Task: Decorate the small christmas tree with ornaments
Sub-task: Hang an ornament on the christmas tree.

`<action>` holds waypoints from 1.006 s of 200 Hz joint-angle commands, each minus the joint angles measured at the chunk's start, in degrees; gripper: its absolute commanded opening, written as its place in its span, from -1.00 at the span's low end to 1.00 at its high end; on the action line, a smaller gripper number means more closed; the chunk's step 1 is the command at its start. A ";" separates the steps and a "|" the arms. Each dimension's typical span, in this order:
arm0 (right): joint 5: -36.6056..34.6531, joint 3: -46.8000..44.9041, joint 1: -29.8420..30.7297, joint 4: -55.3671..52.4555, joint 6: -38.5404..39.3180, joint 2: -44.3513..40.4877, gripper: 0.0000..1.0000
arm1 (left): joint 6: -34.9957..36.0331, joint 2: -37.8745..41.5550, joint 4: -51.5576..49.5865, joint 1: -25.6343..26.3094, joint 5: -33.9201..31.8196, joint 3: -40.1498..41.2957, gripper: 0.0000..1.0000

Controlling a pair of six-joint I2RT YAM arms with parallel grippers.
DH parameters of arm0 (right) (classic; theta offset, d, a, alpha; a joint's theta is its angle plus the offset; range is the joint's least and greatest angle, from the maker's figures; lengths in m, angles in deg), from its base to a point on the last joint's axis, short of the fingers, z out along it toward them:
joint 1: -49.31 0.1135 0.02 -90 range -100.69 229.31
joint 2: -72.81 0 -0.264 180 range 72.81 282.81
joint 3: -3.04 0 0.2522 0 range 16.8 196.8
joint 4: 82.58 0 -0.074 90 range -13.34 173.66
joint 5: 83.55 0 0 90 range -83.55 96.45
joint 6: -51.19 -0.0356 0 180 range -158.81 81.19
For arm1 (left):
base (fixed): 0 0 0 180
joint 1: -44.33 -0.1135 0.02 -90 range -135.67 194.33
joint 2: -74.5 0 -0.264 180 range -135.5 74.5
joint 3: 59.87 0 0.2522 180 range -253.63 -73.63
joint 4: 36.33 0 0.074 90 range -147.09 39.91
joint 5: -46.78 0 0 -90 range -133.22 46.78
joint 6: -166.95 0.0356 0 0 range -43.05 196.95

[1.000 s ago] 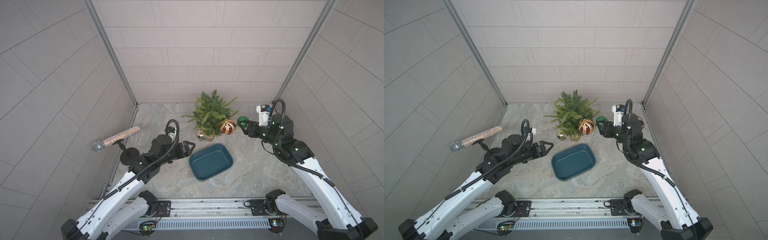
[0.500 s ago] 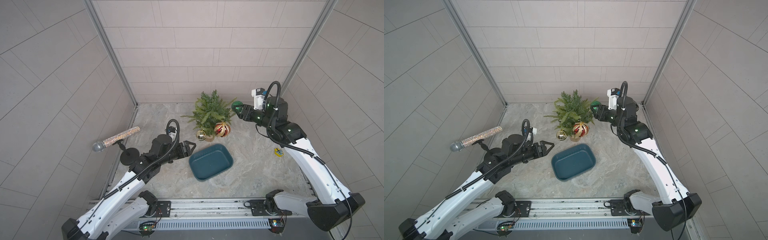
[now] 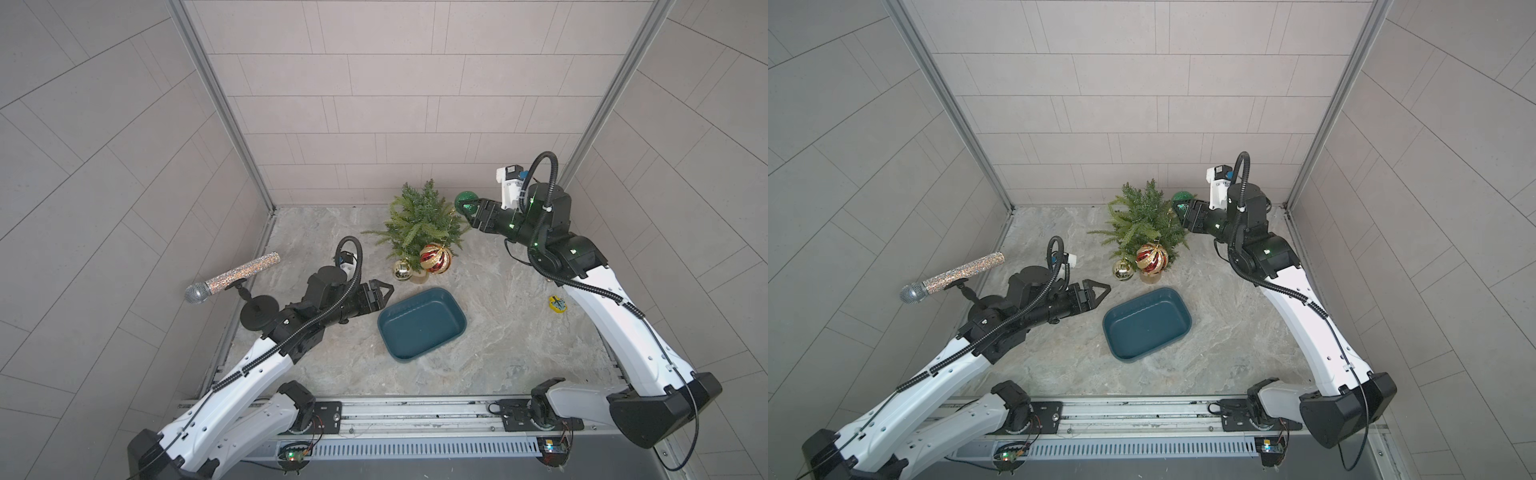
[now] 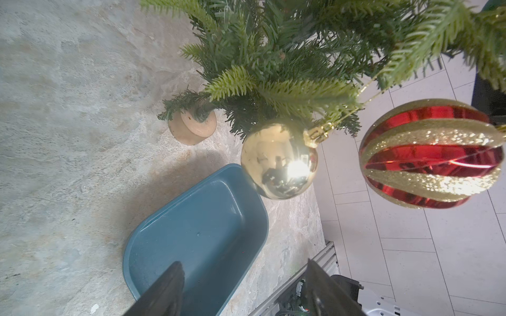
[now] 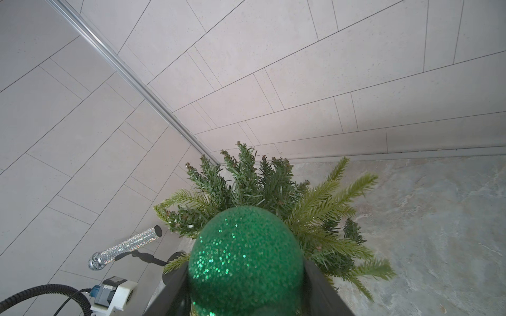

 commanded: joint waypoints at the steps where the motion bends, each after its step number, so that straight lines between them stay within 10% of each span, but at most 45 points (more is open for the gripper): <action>1: -0.22 1.59 0.50 0.78 0.00 0.63 0.04 | -0.17 -0.10 1.08 -0.45 0.33 -1.66 0.48; 201: -9.57 0.17 1.05 -2.71 0.01 1.94 0.03 | -0.52 1.54 1.21 -0.40 -0.37 -0.10 0.48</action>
